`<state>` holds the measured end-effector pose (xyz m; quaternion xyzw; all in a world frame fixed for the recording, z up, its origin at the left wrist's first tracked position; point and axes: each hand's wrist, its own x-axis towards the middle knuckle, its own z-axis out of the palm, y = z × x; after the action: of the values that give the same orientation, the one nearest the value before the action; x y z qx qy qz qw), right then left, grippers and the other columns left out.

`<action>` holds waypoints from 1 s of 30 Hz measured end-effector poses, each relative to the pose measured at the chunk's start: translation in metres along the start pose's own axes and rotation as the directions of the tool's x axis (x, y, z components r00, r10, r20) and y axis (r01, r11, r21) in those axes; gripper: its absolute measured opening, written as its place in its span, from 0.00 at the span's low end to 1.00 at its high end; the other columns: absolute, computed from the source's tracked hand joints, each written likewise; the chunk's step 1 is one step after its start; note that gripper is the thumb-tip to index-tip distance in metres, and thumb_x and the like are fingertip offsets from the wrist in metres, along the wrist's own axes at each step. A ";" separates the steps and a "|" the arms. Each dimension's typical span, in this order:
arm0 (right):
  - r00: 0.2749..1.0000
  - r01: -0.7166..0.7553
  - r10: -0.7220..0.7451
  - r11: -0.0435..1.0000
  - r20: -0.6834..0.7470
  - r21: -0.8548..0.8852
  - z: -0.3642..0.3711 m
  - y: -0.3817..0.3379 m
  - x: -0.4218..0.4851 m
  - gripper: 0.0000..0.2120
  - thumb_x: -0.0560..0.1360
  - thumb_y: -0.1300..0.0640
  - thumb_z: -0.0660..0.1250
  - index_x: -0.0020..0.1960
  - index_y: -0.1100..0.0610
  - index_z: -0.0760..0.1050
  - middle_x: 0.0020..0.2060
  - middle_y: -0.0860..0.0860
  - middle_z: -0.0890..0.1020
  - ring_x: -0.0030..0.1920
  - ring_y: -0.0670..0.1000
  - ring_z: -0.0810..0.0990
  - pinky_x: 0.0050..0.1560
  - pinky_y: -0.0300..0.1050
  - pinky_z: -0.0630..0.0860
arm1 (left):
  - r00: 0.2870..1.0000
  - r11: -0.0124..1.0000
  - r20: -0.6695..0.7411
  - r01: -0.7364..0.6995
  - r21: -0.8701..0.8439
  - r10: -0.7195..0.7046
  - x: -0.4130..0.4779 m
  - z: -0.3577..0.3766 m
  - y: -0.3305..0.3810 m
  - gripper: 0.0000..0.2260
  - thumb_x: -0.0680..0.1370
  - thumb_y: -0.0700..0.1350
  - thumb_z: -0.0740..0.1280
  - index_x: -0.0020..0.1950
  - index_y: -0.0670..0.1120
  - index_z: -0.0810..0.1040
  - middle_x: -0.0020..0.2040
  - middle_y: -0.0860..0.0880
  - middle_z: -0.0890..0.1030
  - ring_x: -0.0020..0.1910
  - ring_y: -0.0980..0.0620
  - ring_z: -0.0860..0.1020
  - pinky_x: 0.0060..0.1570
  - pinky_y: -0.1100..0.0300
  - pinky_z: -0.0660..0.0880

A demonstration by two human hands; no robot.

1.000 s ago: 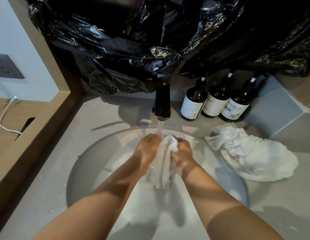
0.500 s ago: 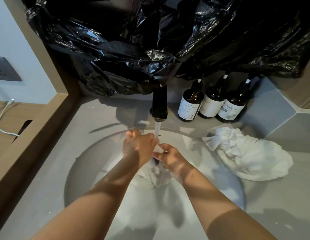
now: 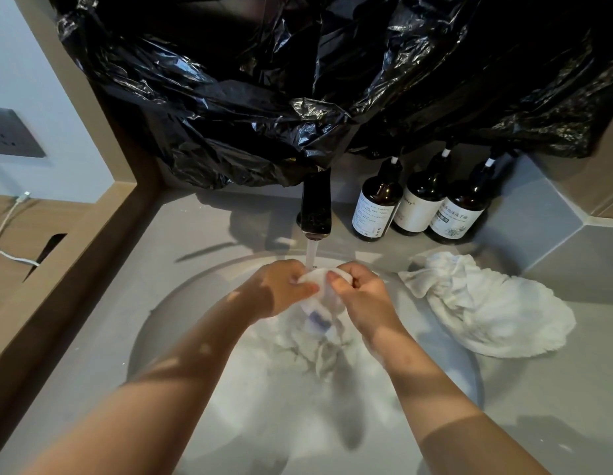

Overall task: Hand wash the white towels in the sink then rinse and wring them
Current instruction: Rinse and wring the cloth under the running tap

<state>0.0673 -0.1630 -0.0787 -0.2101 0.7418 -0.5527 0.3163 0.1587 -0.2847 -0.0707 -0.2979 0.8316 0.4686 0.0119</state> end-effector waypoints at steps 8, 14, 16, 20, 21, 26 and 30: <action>0.951 0.273 -0.290 0.951 -0.112 -0.145 -0.003 -0.032 -0.009 0.11 0.76 0.58 0.66 0.38 0.46 0.71 0.33 0.43 0.74 0.35 0.40 0.72 0.38 0.31 0.68 | 1.000 0.860 -0.020 -0.026 -0.510 0.018 -0.008 -0.005 -0.016 0.11 0.74 0.53 0.65 0.45 0.45 0.76 0.39 0.48 0.78 0.41 0.48 0.76 0.40 0.57 0.72; 0.924 0.344 -0.356 0.934 -0.140 -0.098 -0.007 -0.040 -0.008 0.08 0.76 0.57 0.67 0.39 0.50 0.72 0.32 0.43 0.73 0.36 0.42 0.70 0.38 0.36 0.67 | 0.997 0.743 -0.072 -0.075 -0.665 0.036 -0.010 -0.012 -0.004 0.16 0.73 0.50 0.69 0.53 0.39 0.77 0.44 0.41 0.80 0.42 0.47 0.78 0.45 0.53 0.74; 0.977 0.201 -0.214 0.939 -0.015 -0.277 -0.011 -0.026 -0.006 0.06 0.74 0.52 0.70 0.43 0.48 0.72 0.38 0.45 0.75 0.41 0.46 0.73 0.42 0.39 0.68 | 0.999 0.784 -0.034 -0.002 -0.621 -0.025 -0.011 -0.014 -0.010 0.05 0.75 0.44 0.69 0.48 0.42 0.78 0.40 0.43 0.81 0.37 0.49 0.80 0.40 0.57 0.76; 0.947 0.217 0.053 0.625 0.318 -0.750 -0.023 0.008 -0.004 0.14 0.68 0.43 0.73 0.38 0.47 0.70 0.41 0.45 0.77 0.46 0.49 0.77 0.46 0.44 0.72 | 0.992 0.804 -0.035 0.077 -0.590 -0.120 -0.011 -0.025 -0.017 0.04 0.73 0.35 0.69 0.42 0.42 0.77 0.30 0.47 0.79 0.27 0.53 0.78 0.30 0.64 0.76; 0.939 0.215 0.087 0.608 0.333 -0.764 -0.025 0.014 -0.002 0.14 0.68 0.43 0.73 0.36 0.47 0.70 0.41 0.46 0.77 0.48 0.50 0.77 0.48 0.45 0.72 | 0.993 0.779 -0.017 0.080 -0.622 -0.116 -0.013 -0.029 -0.016 0.05 0.69 0.35 0.71 0.42 0.42 0.77 0.31 0.46 0.79 0.28 0.51 0.79 0.33 0.63 0.77; 0.979 -0.094 0.119 0.984 0.167 -0.151 -0.030 0.020 -0.002 0.16 0.65 0.50 0.71 0.45 0.62 0.76 0.37 0.52 0.75 0.38 0.49 0.73 0.37 0.39 0.67 | 0.995 0.998 0.087 0.056 -0.014 -0.055 -0.019 -0.029 -0.013 0.15 0.67 0.43 0.77 0.50 0.53 0.79 0.48 0.53 0.77 0.45 0.54 0.76 0.44 0.64 0.72; 0.963 -0.026 0.117 0.937 0.244 -0.348 -0.028 0.026 -0.008 0.14 0.71 0.50 0.72 0.45 0.56 0.69 0.37 0.48 0.74 0.36 0.45 0.73 0.31 0.34 0.67 | 0.974 0.742 0.145 0.035 0.669 -0.176 -0.018 -0.019 -0.021 0.19 0.74 0.58 0.67 0.62 0.52 0.76 0.59 0.52 0.77 0.57 0.51 0.75 0.52 0.62 0.69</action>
<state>0.0541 -0.1306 -0.0963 -0.3054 0.7854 -0.3711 0.3901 0.1890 -0.2986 -0.0710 -0.2727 0.9198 0.1690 0.2260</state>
